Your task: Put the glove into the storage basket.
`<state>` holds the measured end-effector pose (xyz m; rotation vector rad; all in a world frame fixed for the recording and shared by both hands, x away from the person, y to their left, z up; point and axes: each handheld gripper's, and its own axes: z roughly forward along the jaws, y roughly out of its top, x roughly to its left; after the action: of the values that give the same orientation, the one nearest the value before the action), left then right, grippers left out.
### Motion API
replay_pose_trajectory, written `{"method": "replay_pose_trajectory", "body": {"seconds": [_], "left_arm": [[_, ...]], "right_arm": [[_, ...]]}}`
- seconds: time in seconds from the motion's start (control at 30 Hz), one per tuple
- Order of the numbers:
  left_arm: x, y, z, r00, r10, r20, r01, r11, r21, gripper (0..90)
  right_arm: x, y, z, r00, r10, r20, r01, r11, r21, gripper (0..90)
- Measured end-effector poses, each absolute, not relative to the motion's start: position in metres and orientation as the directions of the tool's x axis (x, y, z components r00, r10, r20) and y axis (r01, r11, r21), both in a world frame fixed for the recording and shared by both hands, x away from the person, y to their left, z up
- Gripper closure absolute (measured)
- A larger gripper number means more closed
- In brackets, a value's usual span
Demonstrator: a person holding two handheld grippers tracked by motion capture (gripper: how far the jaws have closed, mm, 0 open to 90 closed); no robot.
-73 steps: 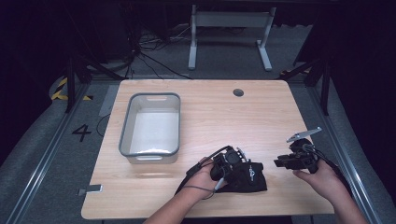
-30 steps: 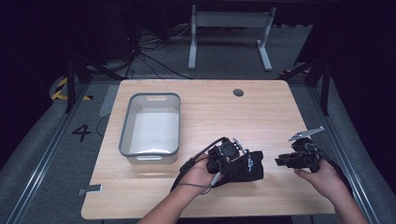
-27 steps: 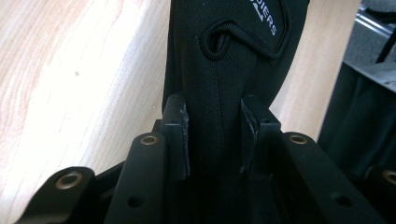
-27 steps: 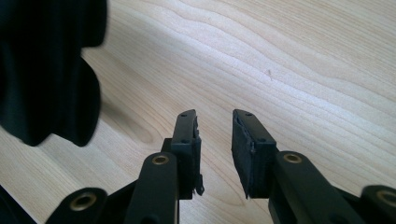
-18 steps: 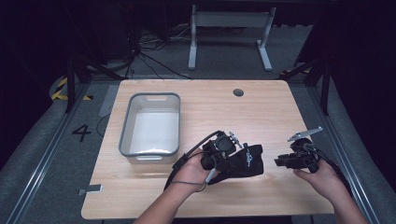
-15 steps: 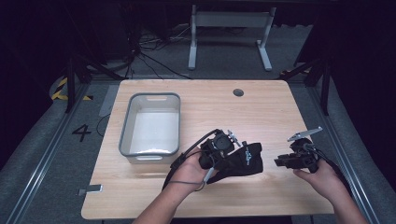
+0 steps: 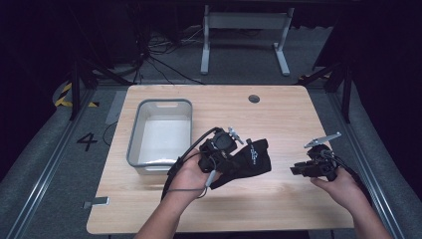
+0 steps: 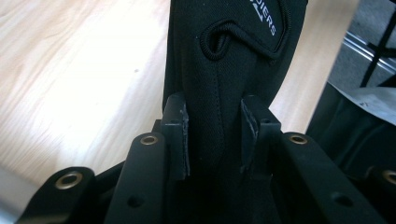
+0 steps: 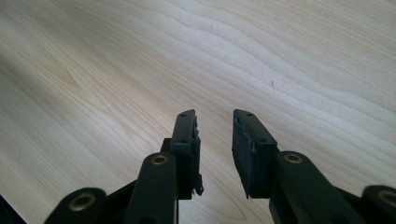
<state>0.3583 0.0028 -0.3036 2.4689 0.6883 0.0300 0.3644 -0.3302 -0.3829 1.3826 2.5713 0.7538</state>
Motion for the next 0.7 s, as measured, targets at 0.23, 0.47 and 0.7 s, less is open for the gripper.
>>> {"method": "replay_pose_trajectory", "body": {"seconds": [0.23, 0.47, 0.7], "left_arm": [[0.369, 0.035, -0.291, 0.807, 0.579, -0.118, 0.531, -0.622, 0.575, 66.7], [0.379, 0.056, -0.281, 0.767, 0.633, -0.105, 0.566, -0.590, 0.576, 66.7], [0.392, 0.075, -0.277, 0.705, 0.703, -0.095, 0.618, -0.543, 0.568, 66.3]], "right_arm": [[0.374, -0.323, -0.378, -0.589, 0.799, 0.121, 0.732, 0.465, 0.498, 70.1], [0.384, -0.317, -0.375, -0.600, 0.790, 0.124, 0.723, 0.469, 0.507, 69.9], [0.388, -0.316, -0.374, -0.598, 0.791, 0.130, 0.724, 0.464, 0.510, 69.3]]}}
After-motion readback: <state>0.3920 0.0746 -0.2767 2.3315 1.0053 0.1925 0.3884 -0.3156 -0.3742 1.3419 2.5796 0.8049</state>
